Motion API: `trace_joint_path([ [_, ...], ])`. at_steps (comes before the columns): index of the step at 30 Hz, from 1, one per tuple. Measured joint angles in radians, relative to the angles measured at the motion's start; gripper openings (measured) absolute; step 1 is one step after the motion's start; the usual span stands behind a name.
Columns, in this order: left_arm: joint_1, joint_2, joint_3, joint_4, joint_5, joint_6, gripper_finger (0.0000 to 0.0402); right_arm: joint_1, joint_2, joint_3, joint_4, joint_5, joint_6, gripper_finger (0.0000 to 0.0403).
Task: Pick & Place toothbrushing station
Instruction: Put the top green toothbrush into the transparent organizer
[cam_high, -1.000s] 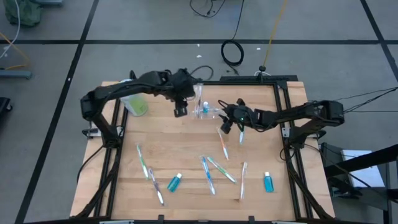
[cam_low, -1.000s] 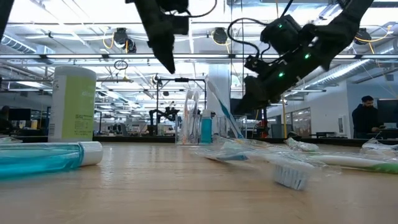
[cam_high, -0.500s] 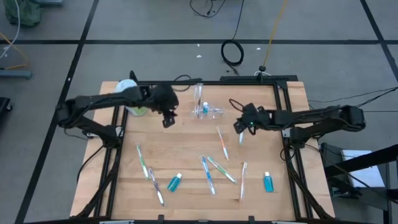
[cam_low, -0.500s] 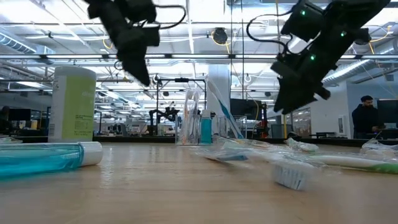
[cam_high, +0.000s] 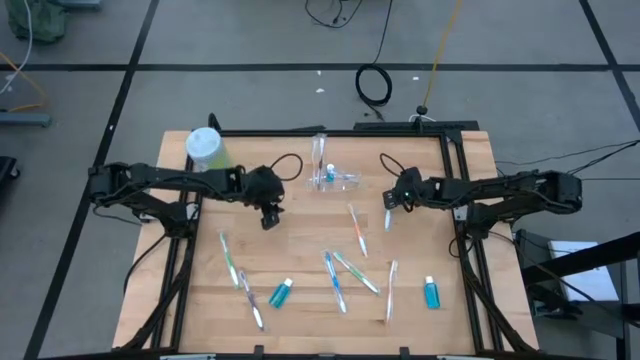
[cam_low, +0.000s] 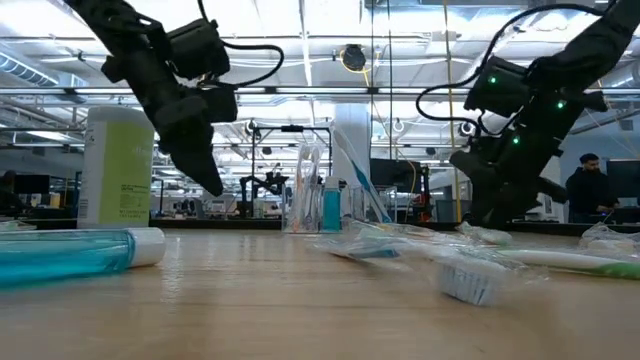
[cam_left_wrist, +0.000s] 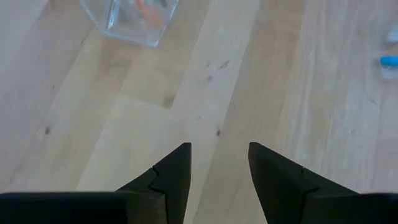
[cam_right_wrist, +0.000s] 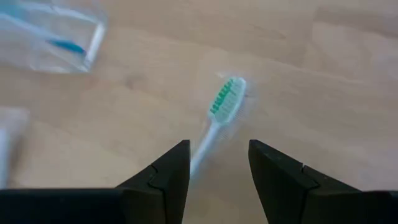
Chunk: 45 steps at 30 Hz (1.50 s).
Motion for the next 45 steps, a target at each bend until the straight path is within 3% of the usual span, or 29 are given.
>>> trace_joint_path([
  [5, -0.019, -0.001, -0.003, 0.011, -0.008, -0.008, 0.0163, -0.015, 0.0, -0.058, 0.195, -0.052, -0.019, 0.0155],
  [11, -0.02, 0.0, -0.003, 0.084, -0.009, -0.003, 0.0163, -0.015, -0.001, -0.121, 0.226, -0.042, -0.009, 0.0155],
  [18, -0.02, 0.0, -0.003, 0.129, -0.009, -0.001, 0.0163, -0.011, 0.001, -0.208, 0.477, -0.05, -0.064, 0.0155],
  [25, -0.02, 0.0, -0.003, 0.127, -0.009, 0.009, 0.0163, -0.001, 0.002, -0.21, 0.559, -0.045, -0.145, 0.0155],
  [29, -0.02, 0.0, -0.003, 0.127, -0.009, 0.008, 0.0163, 0.031, 0.07, -0.211, 0.57, -0.042, -0.146, 0.0155],
  [35, -0.02, 0.0, -0.003, 0.128, -0.009, 0.008, 0.0163, 0.033, 0.227, -0.207, 0.754, -0.039, -0.163, 0.0152],
  [39, -0.02, 0.0, -0.003, 0.127, -0.009, 0.02, 0.0163, 0.033, 0.296, -0.207, 0.833, -0.039, -0.244, 0.012],
  [45, -0.02, 0.0, -0.003, 0.127, -0.009, 0.023, 0.0163, 0.033, 0.315, -0.207, 0.85, -0.042, -0.363, 0.0023],
])
